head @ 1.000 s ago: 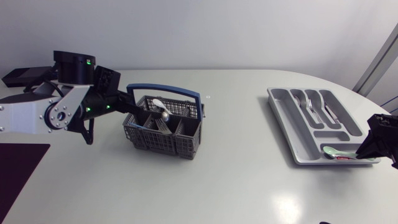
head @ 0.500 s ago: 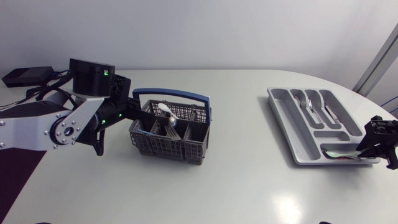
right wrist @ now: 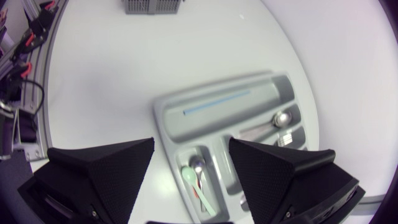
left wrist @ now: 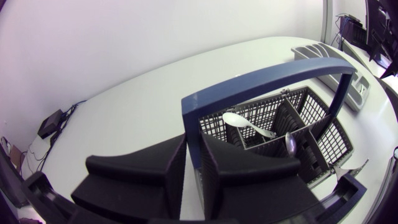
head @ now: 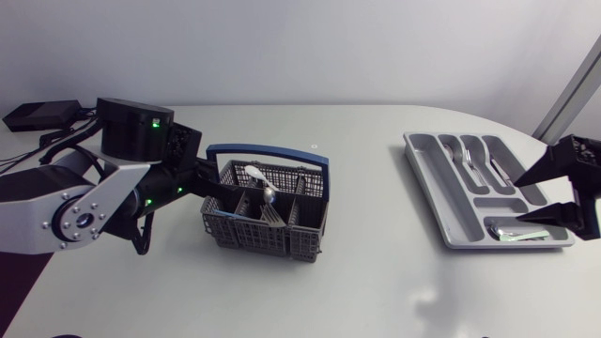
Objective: Unload the cutlery basket into the drawer organizer.
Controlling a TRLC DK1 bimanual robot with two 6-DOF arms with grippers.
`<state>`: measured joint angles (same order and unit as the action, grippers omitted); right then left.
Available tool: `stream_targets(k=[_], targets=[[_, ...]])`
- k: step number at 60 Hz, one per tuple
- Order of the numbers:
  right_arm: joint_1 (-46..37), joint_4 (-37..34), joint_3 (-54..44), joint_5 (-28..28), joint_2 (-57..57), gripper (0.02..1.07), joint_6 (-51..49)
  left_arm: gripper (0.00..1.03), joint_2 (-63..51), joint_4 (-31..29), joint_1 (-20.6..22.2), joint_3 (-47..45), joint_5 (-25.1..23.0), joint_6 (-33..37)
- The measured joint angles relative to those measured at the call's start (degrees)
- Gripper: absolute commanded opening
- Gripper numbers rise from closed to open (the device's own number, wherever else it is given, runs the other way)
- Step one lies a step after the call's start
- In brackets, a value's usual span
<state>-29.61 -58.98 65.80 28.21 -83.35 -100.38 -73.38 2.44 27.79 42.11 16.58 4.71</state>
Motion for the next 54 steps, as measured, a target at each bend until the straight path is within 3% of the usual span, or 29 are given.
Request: stream_targets(k=[8, 15, 21, 28, 39, 47, 54], targets=[[15.2, 0.9, -5.5, 2.5, 6.6, 0.91, 15.1, 0.05, 1.5, -1.4, -0.4, -0.3, -1.3, 1.3], [30.6, 10.3, -9.1, 3.0, 9.2, 0.91, 32.4, 0.06, 3.1, -2.0, -0.5, -1.3, -2.6, 2.2], [43.1, 17.8, -9.7, 2.0, 8.5, 0.91, 45.7, 0.13, 4.6, -2.6, -0.6, -2.1, -3.3, 2.8], [51.5, 24.6, -9.7, 0.1, 6.1, 0.91, 55.0, 0.21, 6.2, -3.3, -0.7, -3.1, -4.3, 3.1], [57.5, 33.1, -9.6, -3.4, 0.3, 0.91, 64.2, 0.28, 8.0, -4.2, -0.8, -4.2, -5.6, 5.7], [57.7, 35.3, -9.1, -5.9, -3.3, 0.91, 66.8, 0.31, 8.3, -5.8, -0.7, -5.1, -6.2, 6.4], [57.6, 37.0, -8.6, -7.1, -4.6, 0.91, 67.5, 0.40, 9.8, -6.7, -0.7, -5.2, -6.4, 7.4]])
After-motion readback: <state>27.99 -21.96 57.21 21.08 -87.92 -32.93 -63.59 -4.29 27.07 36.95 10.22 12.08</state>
